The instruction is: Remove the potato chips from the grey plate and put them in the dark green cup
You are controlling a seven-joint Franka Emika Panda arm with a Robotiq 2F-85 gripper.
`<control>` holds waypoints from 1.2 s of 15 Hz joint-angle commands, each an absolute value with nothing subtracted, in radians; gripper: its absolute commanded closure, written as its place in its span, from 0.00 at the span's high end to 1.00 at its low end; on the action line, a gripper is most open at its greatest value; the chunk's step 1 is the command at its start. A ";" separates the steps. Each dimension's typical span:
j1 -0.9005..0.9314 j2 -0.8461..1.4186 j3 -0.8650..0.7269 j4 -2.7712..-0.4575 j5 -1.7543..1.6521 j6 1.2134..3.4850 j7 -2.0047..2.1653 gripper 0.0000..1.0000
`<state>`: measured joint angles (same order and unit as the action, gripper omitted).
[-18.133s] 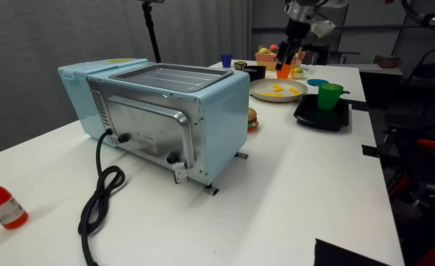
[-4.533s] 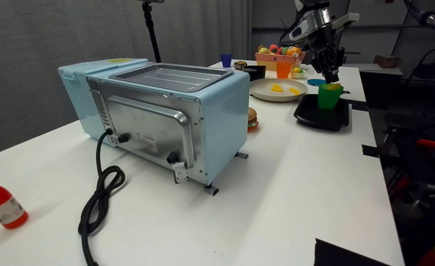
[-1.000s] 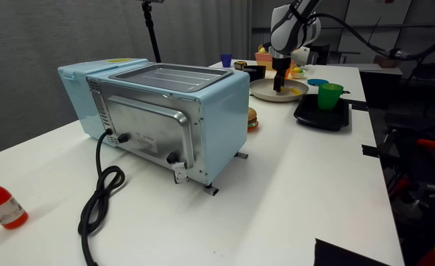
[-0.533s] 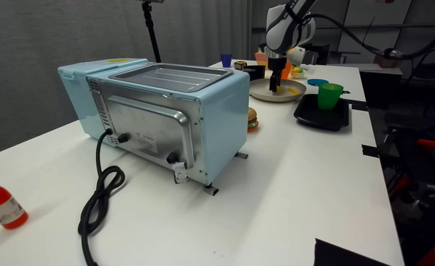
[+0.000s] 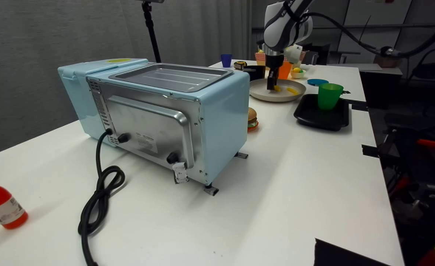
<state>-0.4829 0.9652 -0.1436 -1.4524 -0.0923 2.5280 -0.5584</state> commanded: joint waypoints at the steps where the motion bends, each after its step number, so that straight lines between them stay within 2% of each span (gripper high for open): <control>1: -0.506 1.005 -0.123 -1.386 -0.102 2.497 -0.572 0.16; 3: -0.509 1.008 -0.122 -1.376 -0.102 2.493 -0.572 0.01; 4: -0.510 1.010 -0.123 -1.372 -0.102 2.492 -0.572 0.00; 18: -0.524 0.926 -0.056 -1.425 -0.084 2.481 -0.688 0.00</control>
